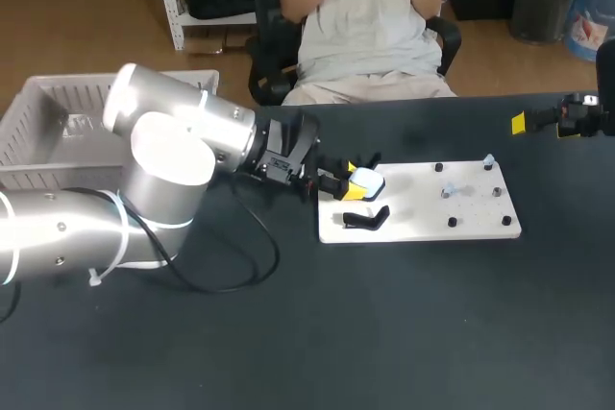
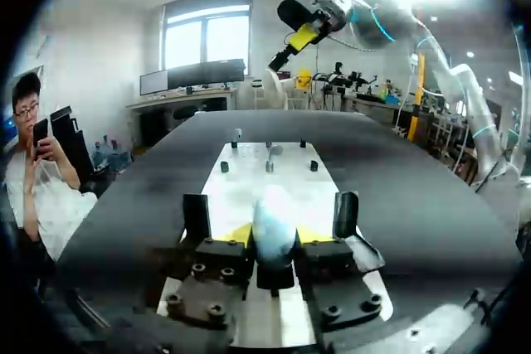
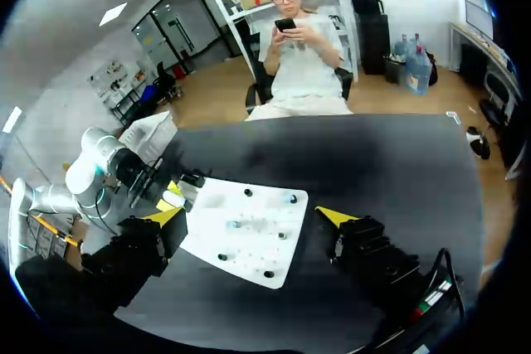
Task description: Pick up each earbud case from the left stands, insert the matching earbuds, close the lid, and place the case in the box.
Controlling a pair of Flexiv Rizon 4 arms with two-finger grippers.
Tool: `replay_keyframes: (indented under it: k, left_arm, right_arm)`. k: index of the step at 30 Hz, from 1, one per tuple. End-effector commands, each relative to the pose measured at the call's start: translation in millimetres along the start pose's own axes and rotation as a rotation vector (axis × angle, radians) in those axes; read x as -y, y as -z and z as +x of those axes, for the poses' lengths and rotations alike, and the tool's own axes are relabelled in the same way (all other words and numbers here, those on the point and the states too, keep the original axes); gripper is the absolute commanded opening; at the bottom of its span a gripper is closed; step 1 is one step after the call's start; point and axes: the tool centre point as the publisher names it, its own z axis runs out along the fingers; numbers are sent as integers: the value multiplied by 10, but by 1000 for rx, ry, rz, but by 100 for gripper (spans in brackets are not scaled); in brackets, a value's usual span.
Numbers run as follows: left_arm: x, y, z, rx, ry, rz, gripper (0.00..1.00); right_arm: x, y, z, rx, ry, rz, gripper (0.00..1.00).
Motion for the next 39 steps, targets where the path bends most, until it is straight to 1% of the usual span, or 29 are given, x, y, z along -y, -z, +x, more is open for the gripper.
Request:
replay_keyframes:
  k: [1, 2, 4, 6, 8, 13, 18, 27, 32, 39]
  left_arm:
    - [-7, 25, -8, 14, -18, -12, 0]
    - [2, 66, -38, 23, -16, -12, 0]
    - [35, 152, -98, 50, -55, -34, 0]
    - [68, 256, -170, 69, -51, -27, 0]
    - [113, 350, -235, 102, -72, -35, 0]
    - [216, 548, -447, 191, -84, -60, 0]
    - [295, 627, -594, 250, -74, -93, 0]
    - [505, 745, -868, 356, -29, -109, 0]
    - [640, 839, -977, 380, -57, -84, 0]
    - [640, 839, -977, 380, -57, -84, 0]
  right_arm:
    - [6, -7, -1, 0, 1, -2, 100]
    - [6, -7, -1, 0, 1, -2, 100]
    - [6, -7, -1, 0, 1, -2, 100]
    - [6, -7, -1, 0, 1, -2, 100]
    - [6, -7, -1, 0, 1, -2, 100]
    - [6, -7, -1, 0, 1, -2, 100]
    - [6, -7, -1, 0, 1, -2, 100]
    - [6, -7, -1, 0, 1, -2, 100]
    - [6, -7, -1, 0, 1, -2, 100]
    - [6, -7, -1, 0, 1, -2, 100]
